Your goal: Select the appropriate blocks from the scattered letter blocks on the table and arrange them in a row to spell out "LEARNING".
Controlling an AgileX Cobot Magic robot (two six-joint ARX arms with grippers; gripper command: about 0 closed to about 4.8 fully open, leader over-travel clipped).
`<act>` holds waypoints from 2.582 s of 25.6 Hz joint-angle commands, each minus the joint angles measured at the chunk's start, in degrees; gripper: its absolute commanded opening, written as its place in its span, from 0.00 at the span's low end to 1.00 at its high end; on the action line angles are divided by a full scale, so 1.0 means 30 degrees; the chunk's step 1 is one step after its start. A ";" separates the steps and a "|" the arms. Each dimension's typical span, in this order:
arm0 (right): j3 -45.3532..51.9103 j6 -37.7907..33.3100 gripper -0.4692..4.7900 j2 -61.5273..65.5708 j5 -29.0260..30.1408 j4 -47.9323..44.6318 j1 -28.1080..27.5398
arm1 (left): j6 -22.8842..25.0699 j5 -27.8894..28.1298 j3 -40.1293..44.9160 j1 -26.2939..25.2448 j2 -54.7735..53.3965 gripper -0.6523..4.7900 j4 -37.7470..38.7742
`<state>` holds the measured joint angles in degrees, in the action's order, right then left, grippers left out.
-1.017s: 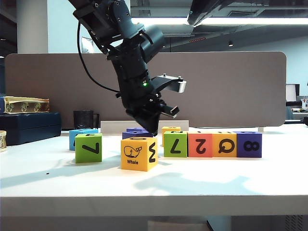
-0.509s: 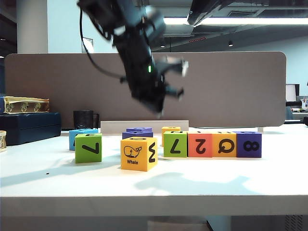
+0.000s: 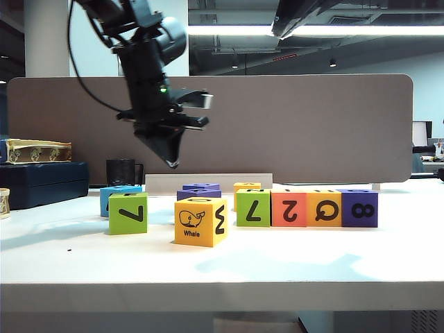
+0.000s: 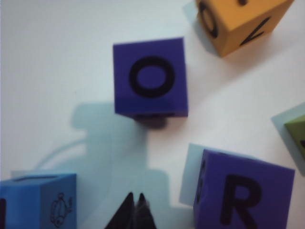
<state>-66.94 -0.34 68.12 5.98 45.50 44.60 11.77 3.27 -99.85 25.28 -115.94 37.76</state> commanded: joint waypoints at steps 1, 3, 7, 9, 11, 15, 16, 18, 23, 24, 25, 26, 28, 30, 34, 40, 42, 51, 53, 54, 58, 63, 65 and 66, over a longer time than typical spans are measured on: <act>-0.0117 -0.0029 0.09 -0.0073 -0.0029 -0.0233 0.0015 | -0.0525 -0.1770 -0.0044 -0.0430 0.0160 0.11 0.0415; -0.0117 -0.0022 0.09 -0.0073 -0.0466 -0.0240 -0.0007 | -0.0889 -0.3016 -0.0022 -0.0758 0.0138 0.11 0.0459; -0.0117 -0.0029 0.09 -0.0073 -0.2040 -0.0226 -0.0007 | -0.0933 -0.3315 0.0051 -0.0860 0.0022 0.11 0.0474; -0.0117 -0.0029 0.09 -0.0073 -0.2025 -0.0226 -0.0007 | -0.0933 -0.3330 0.0080 -0.0860 -0.0131 0.11 0.0532; -0.0117 -0.0029 0.09 -0.0080 -0.2033 -0.0226 -0.0007 | -0.0940 -0.3424 0.0080 -0.0860 -0.0430 0.11 0.0787; -0.0117 -0.0029 0.09 -0.0080 -0.2025 -0.0204 0.0000 | -0.0933 -0.3840 0.0095 -0.0860 -0.0801 0.11 0.1042; -0.0117 -0.0029 0.09 -0.0080 -0.2025 -0.0204 0.0000 | -0.0933 -0.3840 0.0095 -0.0860 -0.0874 0.11 0.1049; -0.0124 -0.0029 0.09 -0.0080 -0.2033 -0.0175 0.0000 | -0.0933 -0.3861 0.0095 -0.0860 -0.0998 0.11 0.1093; -0.0124 -0.0029 0.09 -0.0080 -0.2025 -0.0168 0.0000 | -0.0940 -0.4561 0.0102 -0.0801 -0.1188 0.11 0.1333; -0.0124 -0.0029 0.09 -0.0080 -0.2025 -0.0168 0.0000 | -0.0947 -0.4663 0.0102 -0.0801 -0.1188 0.11 0.1413; -0.0124 -0.0029 0.09 -0.0080 -0.2025 -0.0168 0.0000 | -0.0940 -0.4736 0.0102 -0.0794 -0.1188 0.11 0.1530; -0.0124 -0.0029 0.09 -0.0080 -0.2025 -0.0168 0.0000 | -0.0940 -0.4962 0.0102 -0.0794 -0.1188 0.11 0.1654; -0.0124 -0.0029 0.09 -0.0080 -0.2025 -0.0175 0.0000 | -0.0947 -0.5260 0.0102 -0.0794 -0.1188 0.11 0.1851; -0.0124 -0.0029 0.09 -0.0080 -0.2025 -0.0175 0.0000 | -0.0940 -0.5719 0.0095 -0.0794 -0.1188 0.11 0.2215; -0.0124 -0.0029 0.09 -0.0080 -0.2033 -0.0182 0.0000 | -0.0962 -0.6178 0.0102 -0.0780 -0.1188 0.11 0.2616; -0.0124 -0.0022 0.09 -0.0080 -0.2033 -0.0182 0.0000 | -0.1260 -0.7468 0.0095 -0.0415 -0.1188 0.11 0.2681; -0.0124 -0.0022 0.09 -0.0080 -0.2033 -0.0182 0.0000 | -0.1297 -0.7519 0.0102 -0.0248 -0.1188 0.11 0.2681; -0.0124 -0.0022 0.09 -0.0080 -0.2033 -0.0197 0.0000 | -0.1668 -0.7570 0.0102 -0.0087 -0.1188 0.11 0.2091; -0.0124 -0.0022 0.09 -0.0080 -0.2033 -0.0233 0.0000 | -0.1734 -0.7694 0.0102 -0.0051 -0.1188 0.11 0.1821; -0.0124 -0.0022 0.09 -0.0080 -0.2033 -0.0233 0.0000 | -0.1734 -0.7752 0.0102 0.0036 -0.1188 0.11 0.1807; -0.0124 -0.0022 0.09 -0.0080 -0.2025 -0.0233 0.0000 | -0.1734 -0.7031 0.0095 0.0175 -0.1188 0.11 0.1829; -0.0124 -0.0022 0.09 -0.0080 -0.2033 -0.0233 0.0000 | -0.1719 -0.3563 -0.0204 0.0146 -0.1093 0.11 0.2135; -0.0124 -0.0022 0.09 -0.0080 -0.2084 -0.0255 0.0000 | -0.1683 -0.2295 -0.0736 0.0160 -0.1086 0.11 0.2251; -0.0124 -0.0022 0.09 -0.0080 -0.2113 -0.0255 -0.0007 | -0.1639 -0.1960 -0.0925 0.0153 -0.1056 0.11 0.2244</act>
<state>-66.94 -0.34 68.05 -0.03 45.47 44.58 6.59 -4.64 -101.82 25.63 -119.72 44.84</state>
